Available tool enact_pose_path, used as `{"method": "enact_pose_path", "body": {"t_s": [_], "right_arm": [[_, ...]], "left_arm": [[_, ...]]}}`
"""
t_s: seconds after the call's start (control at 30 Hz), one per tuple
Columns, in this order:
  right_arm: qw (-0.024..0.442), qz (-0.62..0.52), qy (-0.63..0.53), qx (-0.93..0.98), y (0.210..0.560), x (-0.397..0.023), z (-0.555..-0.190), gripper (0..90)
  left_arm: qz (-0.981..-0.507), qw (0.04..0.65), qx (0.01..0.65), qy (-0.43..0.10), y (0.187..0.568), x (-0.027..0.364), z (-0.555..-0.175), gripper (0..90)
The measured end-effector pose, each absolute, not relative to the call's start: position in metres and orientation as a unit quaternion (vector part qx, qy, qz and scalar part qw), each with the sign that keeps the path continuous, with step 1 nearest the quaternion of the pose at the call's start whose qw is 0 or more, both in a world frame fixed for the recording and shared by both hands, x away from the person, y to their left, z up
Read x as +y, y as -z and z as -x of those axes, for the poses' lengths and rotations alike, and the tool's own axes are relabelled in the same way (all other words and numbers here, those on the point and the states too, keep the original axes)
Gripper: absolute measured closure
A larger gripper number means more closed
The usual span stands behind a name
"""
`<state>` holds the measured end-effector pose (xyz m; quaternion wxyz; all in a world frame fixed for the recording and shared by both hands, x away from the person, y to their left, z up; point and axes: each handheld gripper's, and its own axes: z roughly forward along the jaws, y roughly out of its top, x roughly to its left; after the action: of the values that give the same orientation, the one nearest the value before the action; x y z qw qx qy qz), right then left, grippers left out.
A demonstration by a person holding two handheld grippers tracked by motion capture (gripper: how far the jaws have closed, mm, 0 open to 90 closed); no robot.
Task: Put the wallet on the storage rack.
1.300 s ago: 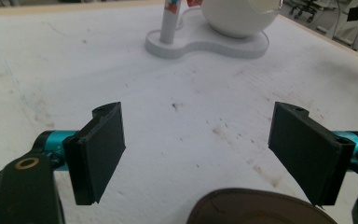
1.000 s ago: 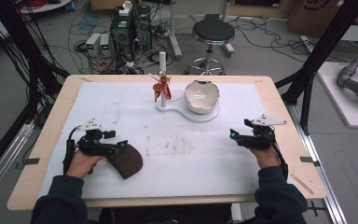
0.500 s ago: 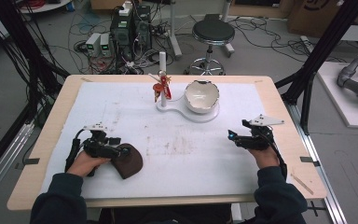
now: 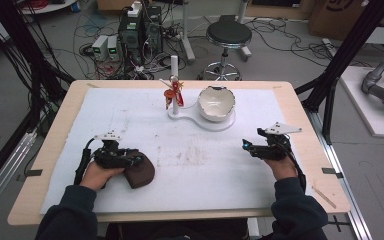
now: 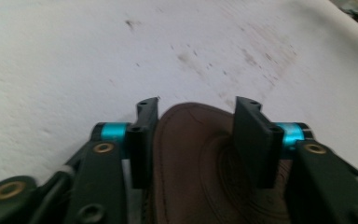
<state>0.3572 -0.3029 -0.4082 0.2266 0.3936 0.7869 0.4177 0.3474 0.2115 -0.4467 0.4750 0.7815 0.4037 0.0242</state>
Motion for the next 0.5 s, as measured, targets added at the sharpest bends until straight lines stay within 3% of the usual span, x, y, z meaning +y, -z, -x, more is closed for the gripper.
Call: {"method": "enact_pose_path", "body": {"t_s": [0.07, 0.3, 0.37, 0.43, 0.5], "right_arm": [[0.226, -0.391, -0.419, 0.788, 0.409, -0.300, -0.358, 24.6], [0.224, -0.391, -0.418, 0.789, 0.409, -0.300, -0.358, 24.5], [0.223, -0.394, -0.418, 0.788, 0.408, -0.301, -0.357, 24.5], [0.224, -0.392, -0.419, 0.788, 0.408, -0.302, -0.357, 24.6], [0.224, -0.393, -0.421, 0.786, 0.408, -0.303, -0.356, 24.5]], "left_arm": [[-0.780, 0.475, 0.404, -0.047, 0.444, 0.206, -0.348, 61.5], [-0.776, 0.482, 0.405, -0.042, 0.444, 0.198, -0.351, 62.5], [-0.773, 0.483, 0.410, -0.033, 0.445, 0.201, -0.352, 59.2], [-0.773, 0.482, 0.411, -0.021, 0.444, 0.206, -0.352, 47.6], [-0.778, 0.481, 0.403, -0.011, 0.443, 0.213, -0.351, 43.6]]}}
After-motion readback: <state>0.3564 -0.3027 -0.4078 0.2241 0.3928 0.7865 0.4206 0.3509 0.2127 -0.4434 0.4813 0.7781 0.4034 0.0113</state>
